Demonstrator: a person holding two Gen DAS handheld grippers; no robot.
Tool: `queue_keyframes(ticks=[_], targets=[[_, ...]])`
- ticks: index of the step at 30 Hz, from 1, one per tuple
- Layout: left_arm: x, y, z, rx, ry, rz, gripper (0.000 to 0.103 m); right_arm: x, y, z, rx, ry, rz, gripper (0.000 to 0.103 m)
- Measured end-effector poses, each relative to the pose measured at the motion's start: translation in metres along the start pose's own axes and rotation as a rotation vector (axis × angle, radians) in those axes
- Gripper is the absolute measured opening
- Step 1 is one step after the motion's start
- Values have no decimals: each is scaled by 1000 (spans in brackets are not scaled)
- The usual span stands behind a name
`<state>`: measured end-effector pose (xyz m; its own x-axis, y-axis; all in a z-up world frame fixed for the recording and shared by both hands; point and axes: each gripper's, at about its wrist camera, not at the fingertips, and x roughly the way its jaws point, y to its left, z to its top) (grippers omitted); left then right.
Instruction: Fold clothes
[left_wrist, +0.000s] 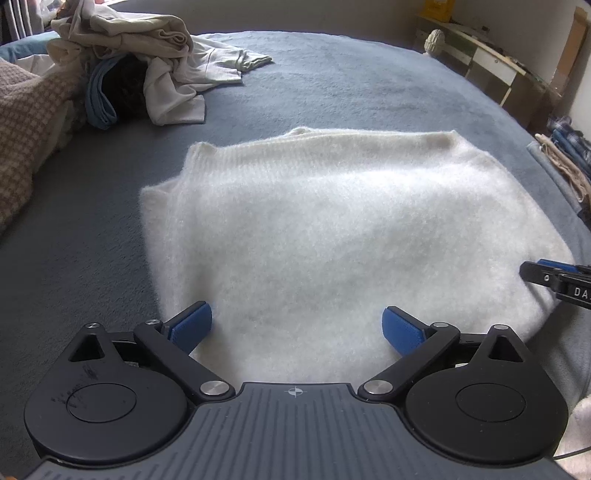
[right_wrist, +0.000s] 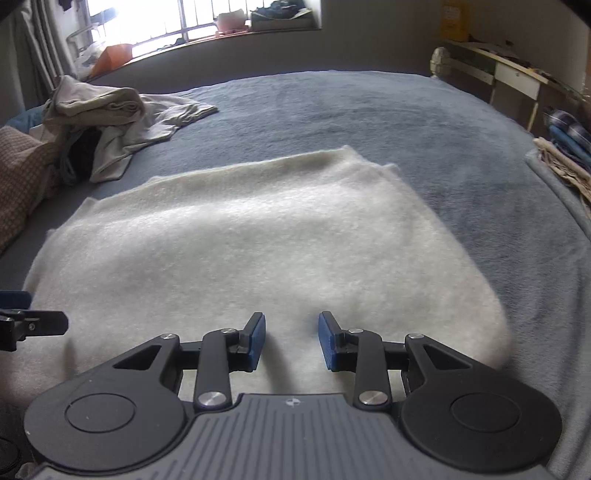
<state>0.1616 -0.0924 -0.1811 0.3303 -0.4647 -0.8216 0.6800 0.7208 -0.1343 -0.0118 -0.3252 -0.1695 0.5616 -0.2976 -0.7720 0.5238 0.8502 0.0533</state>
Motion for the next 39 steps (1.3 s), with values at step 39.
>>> queue_keyframes(ticks=[39], targets=[[7,-22,-2,-56,-9,139,103,2,7,-28,15,-60,176,42]])
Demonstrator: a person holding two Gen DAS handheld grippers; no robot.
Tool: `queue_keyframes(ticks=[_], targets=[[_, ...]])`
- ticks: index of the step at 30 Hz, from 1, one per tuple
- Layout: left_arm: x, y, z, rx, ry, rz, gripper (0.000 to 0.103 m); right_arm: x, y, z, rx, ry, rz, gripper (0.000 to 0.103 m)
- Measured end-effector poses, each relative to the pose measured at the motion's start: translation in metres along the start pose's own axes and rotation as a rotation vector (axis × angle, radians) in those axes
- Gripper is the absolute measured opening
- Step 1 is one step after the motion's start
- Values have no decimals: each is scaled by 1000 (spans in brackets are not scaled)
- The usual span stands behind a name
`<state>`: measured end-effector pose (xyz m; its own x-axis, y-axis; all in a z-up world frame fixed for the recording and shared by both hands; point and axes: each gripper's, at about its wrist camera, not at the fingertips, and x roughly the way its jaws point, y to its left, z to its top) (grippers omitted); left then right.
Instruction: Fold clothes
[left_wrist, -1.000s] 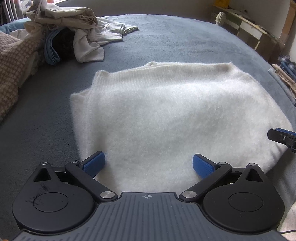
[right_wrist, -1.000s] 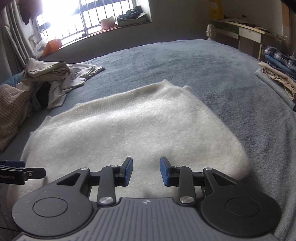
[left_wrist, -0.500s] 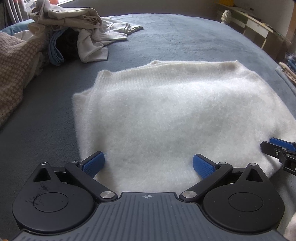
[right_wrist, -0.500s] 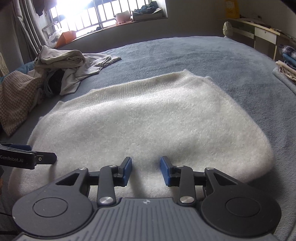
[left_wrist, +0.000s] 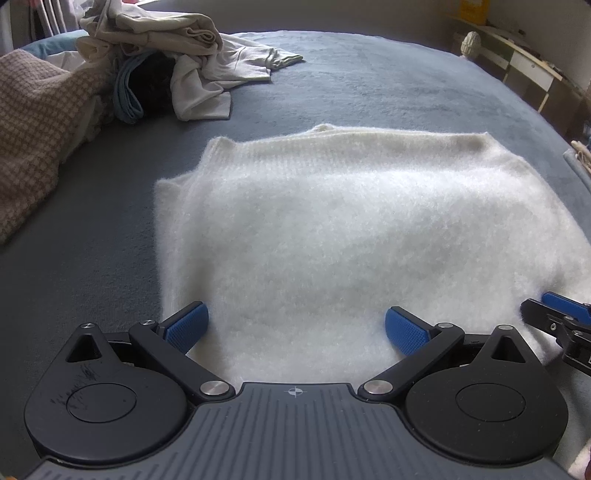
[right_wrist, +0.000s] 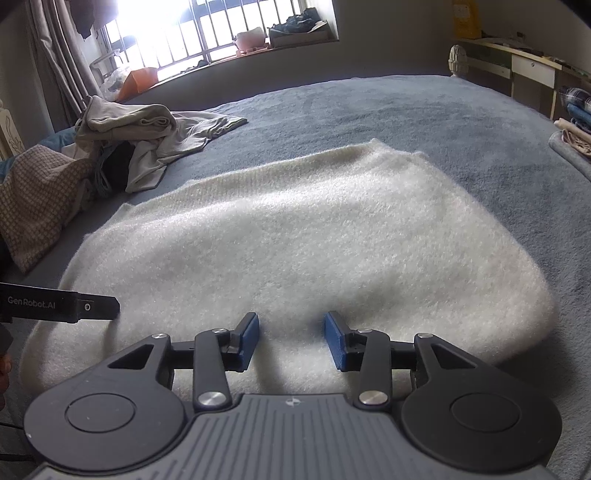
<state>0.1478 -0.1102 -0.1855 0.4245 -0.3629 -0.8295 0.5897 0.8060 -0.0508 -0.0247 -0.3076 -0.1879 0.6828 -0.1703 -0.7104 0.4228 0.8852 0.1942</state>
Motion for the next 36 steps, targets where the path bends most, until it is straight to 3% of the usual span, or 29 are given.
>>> queue_keyframes(ticks=[13,17,20,25,36], targets=[[-3,6,0,-20,-12,-30,103,2,0,-1,9,-4,1,45],[-15,11,3,-73,-62,-76,103,2,0,-1,8,-6,1,46],[-20,7,3,-54,-103,-76,103,3,0,-1,7,-7,1,46],[-17,-1,1,-6,-82,-75,103,3,0,-1,5,-8,0,46],[-10,3,-2,-21,-32,-63,103,3,0,-2,1,-10,-4,46]])
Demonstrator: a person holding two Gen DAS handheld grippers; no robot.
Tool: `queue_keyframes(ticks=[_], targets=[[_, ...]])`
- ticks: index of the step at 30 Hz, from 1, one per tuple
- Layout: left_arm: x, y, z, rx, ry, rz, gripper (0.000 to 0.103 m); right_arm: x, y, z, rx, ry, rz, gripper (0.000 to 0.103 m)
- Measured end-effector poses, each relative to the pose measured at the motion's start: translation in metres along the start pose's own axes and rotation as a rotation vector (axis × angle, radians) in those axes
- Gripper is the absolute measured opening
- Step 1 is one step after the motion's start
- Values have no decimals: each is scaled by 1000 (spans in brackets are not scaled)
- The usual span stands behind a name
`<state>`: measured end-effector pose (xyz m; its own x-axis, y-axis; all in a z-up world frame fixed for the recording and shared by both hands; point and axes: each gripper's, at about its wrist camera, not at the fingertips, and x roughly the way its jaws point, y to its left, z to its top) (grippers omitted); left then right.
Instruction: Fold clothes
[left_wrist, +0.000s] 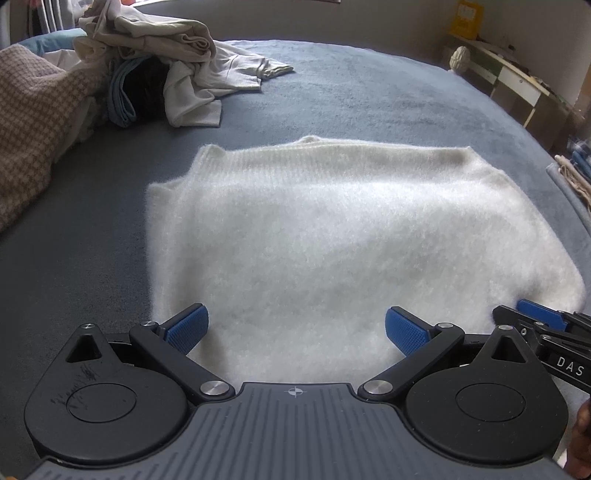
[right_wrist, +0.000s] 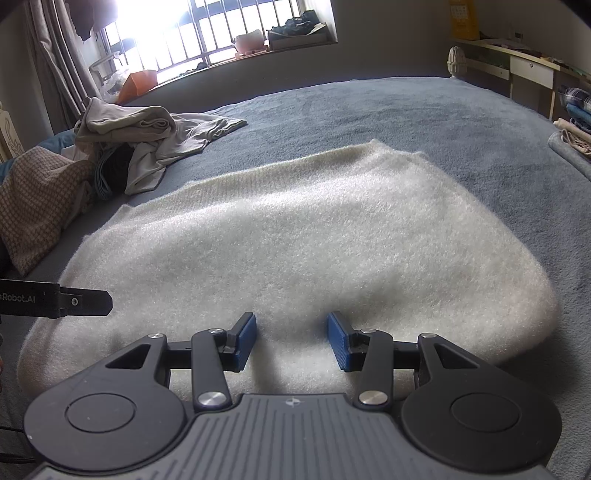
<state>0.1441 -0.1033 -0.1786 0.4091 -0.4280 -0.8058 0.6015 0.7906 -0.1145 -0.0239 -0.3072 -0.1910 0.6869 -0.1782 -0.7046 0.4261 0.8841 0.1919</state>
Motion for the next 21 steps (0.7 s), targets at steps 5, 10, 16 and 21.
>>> queue_keyframes(ticks=[5,10,16,21], targets=[[2,-1,-1,8,4,1,103,0,1,0,-2,-1,-2,46],[4,-2,-3,25,15,9,103,0,1,0,-3,-1,-2,46],[6,-3,-5,43,14,14,103,0,1,0,-4,-1,-4,46],[6,-2,-4,45,17,10,103,1,2,0,-2,-1,-7,47]])
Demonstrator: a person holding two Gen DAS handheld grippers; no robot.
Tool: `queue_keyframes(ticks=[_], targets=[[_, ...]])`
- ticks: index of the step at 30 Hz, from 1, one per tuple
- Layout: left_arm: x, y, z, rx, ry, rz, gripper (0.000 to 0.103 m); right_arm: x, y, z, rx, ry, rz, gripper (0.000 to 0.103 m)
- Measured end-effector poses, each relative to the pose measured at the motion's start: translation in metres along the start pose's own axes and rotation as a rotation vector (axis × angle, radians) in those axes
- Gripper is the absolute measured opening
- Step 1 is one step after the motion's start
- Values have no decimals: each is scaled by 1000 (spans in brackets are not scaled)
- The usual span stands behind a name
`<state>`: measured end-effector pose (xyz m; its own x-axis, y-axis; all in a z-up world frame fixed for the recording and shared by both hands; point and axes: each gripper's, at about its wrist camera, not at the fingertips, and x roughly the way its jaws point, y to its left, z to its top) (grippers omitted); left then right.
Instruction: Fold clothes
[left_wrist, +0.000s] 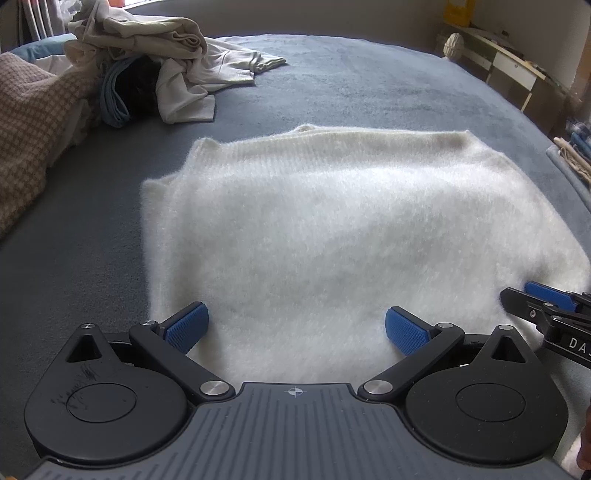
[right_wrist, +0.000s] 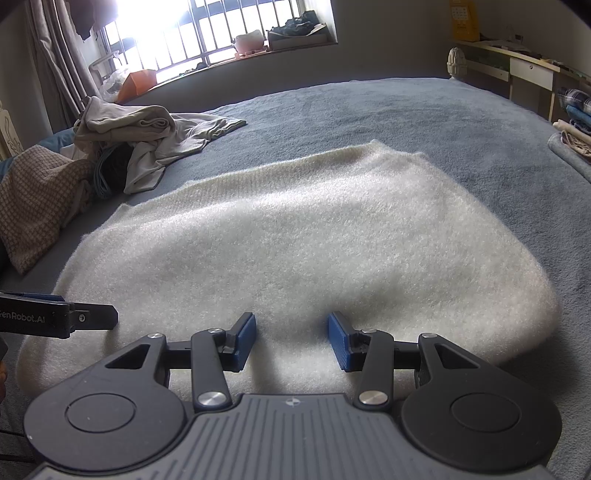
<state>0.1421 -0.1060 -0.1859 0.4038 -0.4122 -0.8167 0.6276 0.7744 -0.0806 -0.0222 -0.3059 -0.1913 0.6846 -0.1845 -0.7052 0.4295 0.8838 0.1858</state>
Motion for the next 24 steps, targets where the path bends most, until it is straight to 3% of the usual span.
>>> queue_keyframes(ticks=[18,24], targets=[[-1,2,-1,-2,-2,-15,103,0,0,0,-3,-2,-3,47],[-11,16,5,-90,-33,-64,103,0,0,-1,-9,-4,-3,47]])
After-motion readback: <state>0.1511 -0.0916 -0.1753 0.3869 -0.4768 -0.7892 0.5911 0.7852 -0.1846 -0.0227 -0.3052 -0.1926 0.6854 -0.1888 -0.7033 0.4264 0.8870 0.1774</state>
